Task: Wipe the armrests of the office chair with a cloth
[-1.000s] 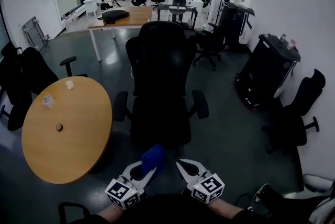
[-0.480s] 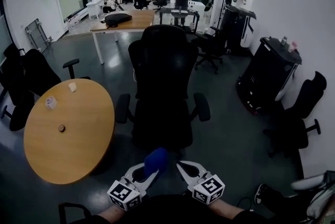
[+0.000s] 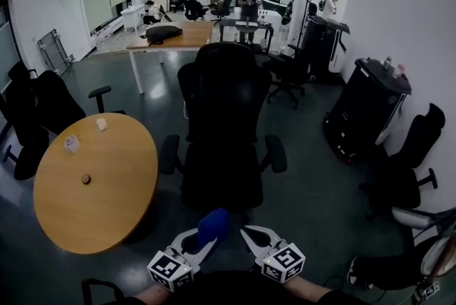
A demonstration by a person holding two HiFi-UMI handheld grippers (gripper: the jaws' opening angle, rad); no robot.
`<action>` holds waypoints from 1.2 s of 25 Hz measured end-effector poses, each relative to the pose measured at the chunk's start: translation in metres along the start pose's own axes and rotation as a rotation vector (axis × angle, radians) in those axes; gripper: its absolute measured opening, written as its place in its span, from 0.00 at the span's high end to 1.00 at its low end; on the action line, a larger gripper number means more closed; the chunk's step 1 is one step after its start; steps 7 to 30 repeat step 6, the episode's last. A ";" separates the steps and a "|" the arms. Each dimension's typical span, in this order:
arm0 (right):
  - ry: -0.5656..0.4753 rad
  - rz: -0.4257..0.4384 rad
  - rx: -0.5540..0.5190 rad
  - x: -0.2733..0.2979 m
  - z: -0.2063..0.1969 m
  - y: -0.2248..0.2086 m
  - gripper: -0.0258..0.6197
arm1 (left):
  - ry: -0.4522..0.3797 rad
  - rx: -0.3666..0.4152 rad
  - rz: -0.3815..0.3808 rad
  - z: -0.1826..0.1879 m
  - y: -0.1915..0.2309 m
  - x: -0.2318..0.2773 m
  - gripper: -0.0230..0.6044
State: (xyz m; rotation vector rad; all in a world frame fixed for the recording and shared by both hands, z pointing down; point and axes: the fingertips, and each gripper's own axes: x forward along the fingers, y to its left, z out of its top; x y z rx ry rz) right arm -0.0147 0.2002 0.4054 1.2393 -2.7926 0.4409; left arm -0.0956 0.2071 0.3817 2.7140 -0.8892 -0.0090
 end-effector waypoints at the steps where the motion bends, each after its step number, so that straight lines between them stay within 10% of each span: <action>1: 0.001 -0.001 -0.002 0.000 -0.001 0.000 0.96 | -0.001 0.001 -0.001 -0.001 0.000 -0.001 0.76; 30: 0.007 -0.001 0.006 -0.006 -0.004 0.002 0.96 | 0.010 0.002 0.009 0.004 -0.008 -0.004 0.76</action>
